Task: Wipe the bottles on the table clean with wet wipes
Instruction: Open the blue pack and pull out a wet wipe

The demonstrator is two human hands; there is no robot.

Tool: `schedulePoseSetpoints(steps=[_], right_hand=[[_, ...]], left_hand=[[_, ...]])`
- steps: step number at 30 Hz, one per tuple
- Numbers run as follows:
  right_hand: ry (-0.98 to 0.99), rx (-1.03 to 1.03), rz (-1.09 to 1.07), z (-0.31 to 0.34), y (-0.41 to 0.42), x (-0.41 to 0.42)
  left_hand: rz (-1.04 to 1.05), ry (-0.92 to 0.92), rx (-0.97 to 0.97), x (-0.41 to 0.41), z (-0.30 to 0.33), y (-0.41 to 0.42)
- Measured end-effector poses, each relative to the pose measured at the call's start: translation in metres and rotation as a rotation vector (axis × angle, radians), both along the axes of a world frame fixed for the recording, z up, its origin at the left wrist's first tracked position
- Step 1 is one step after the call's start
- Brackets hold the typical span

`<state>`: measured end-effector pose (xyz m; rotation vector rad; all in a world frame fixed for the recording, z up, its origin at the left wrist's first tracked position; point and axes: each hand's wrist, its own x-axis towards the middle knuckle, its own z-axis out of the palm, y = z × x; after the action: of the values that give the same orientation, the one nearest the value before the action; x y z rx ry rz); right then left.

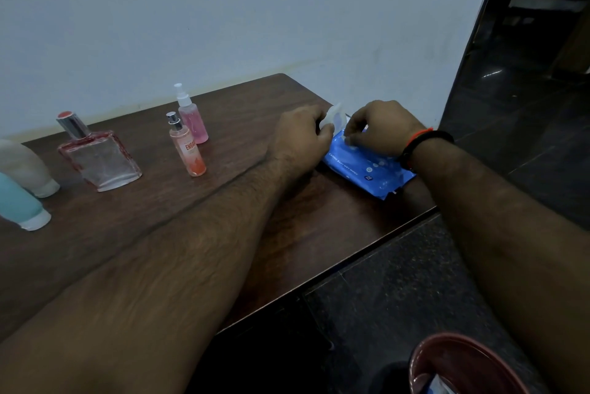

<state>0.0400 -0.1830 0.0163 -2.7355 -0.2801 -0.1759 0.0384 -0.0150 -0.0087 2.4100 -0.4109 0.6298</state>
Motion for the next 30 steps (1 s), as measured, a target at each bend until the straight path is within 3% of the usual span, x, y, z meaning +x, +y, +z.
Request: schedulePoseSetpoints(steps=[9,16,30], right_hand=[[-0.091,-0.128,-0.037,-0.008,0.011,0.002],[-0.105,0.083,-0.035,-0.015,0.003,0.006],[-0.149,0.095,0.002,-0.019,0.002,0.003]], left_hand=[[-0.005,-0.004,0.006,0.000,-0.002,0.000],[-0.003,-0.004,0.015,0.002,-0.003,-0.002],[-0.035,0.082,0.048,-0.001,-0.008,-0.001]])
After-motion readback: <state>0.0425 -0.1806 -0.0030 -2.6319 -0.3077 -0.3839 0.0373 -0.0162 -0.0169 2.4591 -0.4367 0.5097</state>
